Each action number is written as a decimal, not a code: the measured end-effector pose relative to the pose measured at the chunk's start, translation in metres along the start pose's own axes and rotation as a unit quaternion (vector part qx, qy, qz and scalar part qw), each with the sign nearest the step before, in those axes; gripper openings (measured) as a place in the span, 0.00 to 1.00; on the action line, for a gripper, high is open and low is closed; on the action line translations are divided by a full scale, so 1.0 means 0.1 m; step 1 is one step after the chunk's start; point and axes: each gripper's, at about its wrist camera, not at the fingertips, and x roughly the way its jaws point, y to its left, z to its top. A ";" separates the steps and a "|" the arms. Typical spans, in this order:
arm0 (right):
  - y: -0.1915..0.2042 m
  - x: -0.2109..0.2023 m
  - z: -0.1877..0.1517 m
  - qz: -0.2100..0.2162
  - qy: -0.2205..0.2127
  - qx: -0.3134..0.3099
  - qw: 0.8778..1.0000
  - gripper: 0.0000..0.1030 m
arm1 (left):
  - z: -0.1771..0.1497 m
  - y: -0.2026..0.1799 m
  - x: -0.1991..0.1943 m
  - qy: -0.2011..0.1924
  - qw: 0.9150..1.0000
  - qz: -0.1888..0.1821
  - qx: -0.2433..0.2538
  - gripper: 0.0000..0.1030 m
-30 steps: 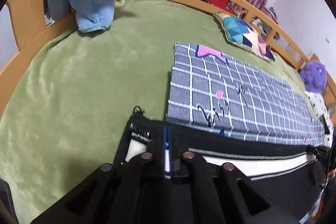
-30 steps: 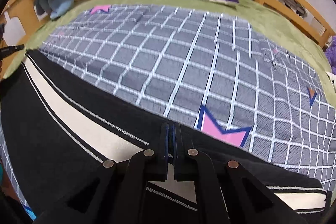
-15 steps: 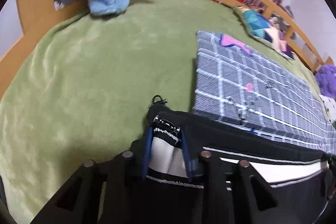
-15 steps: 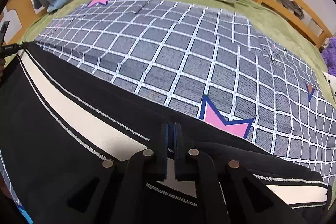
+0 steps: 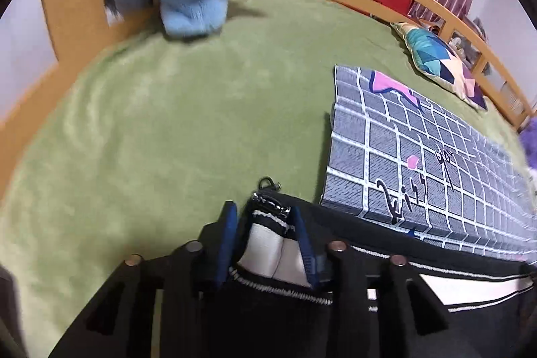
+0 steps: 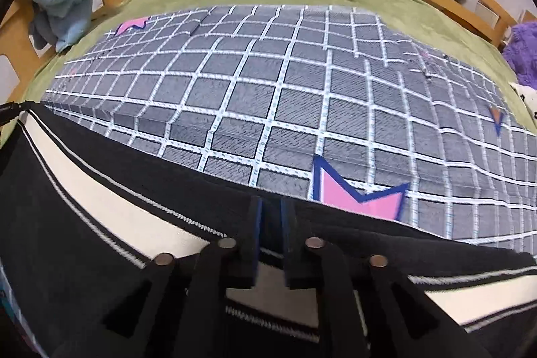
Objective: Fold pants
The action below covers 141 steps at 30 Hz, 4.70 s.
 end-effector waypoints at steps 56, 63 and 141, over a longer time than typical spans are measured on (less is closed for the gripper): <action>0.61 -0.98 -0.89 -0.025 -0.044 0.108 0.993 0.54 | -1.34 0.95 -0.66 0.030 0.986 -0.077 -0.148 0.52; 0.63 -0.99 -0.89 -0.015 -0.047 0.108 0.993 0.54 | -1.26 0.94 -0.49 0.021 0.982 -0.054 -0.180 0.57; 0.83 -1.06 -0.99 0.064 -0.023 0.087 0.994 0.33 | -1.90 -1.18 -1.43 0.091 0.972 -0.215 0.017 0.68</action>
